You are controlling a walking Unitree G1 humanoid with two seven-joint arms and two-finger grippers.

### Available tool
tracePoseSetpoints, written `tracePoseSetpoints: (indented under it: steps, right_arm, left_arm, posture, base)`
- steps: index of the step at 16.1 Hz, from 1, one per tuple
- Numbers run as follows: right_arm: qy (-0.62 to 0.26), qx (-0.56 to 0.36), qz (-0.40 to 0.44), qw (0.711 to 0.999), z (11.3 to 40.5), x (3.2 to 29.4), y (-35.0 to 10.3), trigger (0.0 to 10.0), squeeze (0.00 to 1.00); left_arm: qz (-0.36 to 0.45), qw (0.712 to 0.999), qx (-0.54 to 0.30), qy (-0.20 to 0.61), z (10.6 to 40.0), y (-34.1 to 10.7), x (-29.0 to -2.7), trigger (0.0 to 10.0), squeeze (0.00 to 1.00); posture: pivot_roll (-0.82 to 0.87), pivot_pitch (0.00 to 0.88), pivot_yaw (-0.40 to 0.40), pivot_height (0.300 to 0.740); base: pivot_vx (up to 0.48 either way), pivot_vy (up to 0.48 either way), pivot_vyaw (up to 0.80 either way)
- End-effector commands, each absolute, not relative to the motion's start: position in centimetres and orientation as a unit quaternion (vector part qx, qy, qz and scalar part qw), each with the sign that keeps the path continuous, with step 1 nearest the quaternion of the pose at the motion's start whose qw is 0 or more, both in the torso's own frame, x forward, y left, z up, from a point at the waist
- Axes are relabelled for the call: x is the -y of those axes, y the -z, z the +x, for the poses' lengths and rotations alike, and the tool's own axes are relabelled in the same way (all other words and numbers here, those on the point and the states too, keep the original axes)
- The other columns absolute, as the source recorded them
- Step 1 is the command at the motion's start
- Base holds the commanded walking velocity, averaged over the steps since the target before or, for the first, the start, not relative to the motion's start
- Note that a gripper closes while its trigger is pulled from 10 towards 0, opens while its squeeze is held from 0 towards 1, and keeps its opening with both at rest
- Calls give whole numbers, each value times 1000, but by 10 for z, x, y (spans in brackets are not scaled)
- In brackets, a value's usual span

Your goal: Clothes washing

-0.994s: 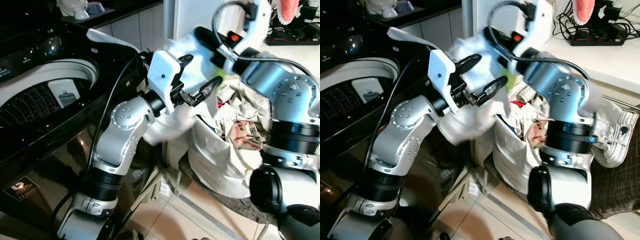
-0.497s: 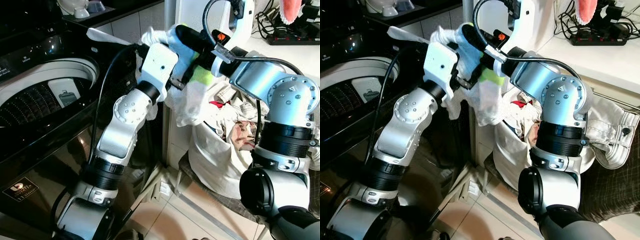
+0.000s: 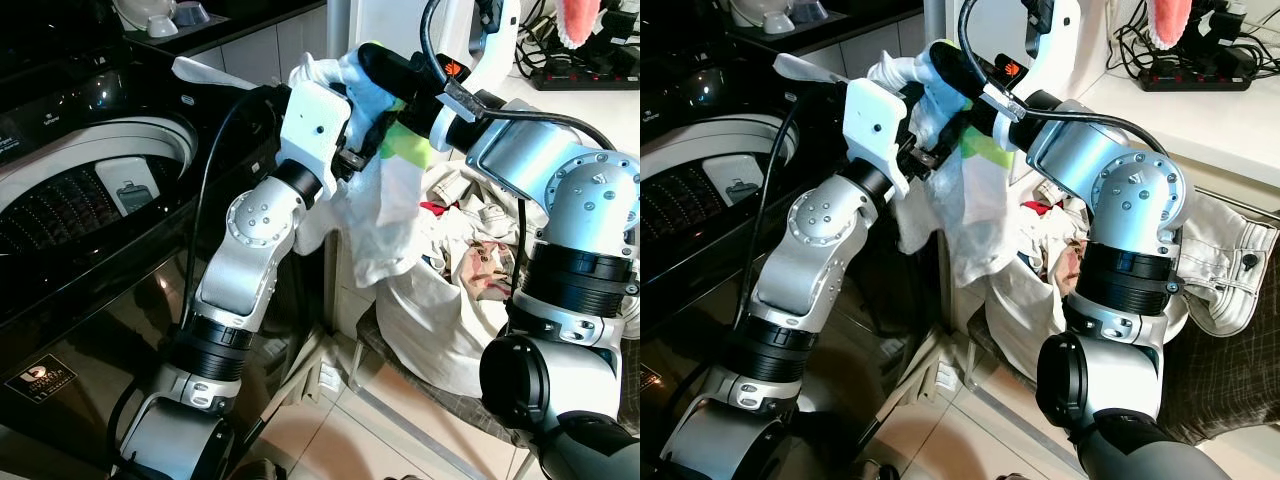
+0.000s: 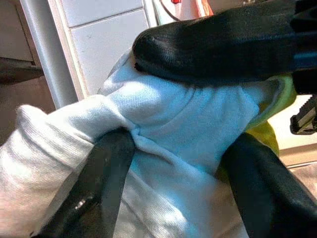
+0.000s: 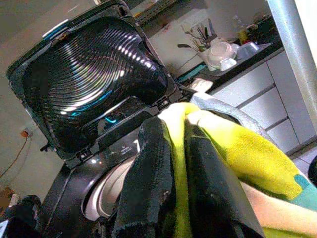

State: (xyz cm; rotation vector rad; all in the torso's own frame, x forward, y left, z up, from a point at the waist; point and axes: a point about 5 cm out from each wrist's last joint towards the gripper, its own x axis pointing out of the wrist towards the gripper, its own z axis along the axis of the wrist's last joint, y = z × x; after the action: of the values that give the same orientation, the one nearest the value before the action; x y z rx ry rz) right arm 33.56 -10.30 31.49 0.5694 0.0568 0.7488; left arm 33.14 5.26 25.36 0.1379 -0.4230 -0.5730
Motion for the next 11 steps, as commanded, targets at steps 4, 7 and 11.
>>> tracePoseSetpoints:
  steps: [4, 7, 11]
  right_arm:
    - [-377, -21, 273, 885, 330, 97, -321, 0, 0]
    - [-378, -22, 275, 884, 330, 97, -321, 0, 0]
    - [-378, -23, 276, 883, 329, 97, -322, 0, 0]
  left_arm:
    - [71, 940, 206, 264, 334, -252, -60, 0, 0]
    - [69, 942, 204, 258, 335, -251, -61, 0, 0]
    - [66, 945, 203, 246, 337, -252, -65, 0, 0]
  posture:
    - [-44, 0, 29, 740]
    - [-44, 0, 29, 740]
    - [-41, 0, 26, 740]
  base:
    - [0, 0, 0]
    - [0, 0, 0]
    - [0, 0, 0]
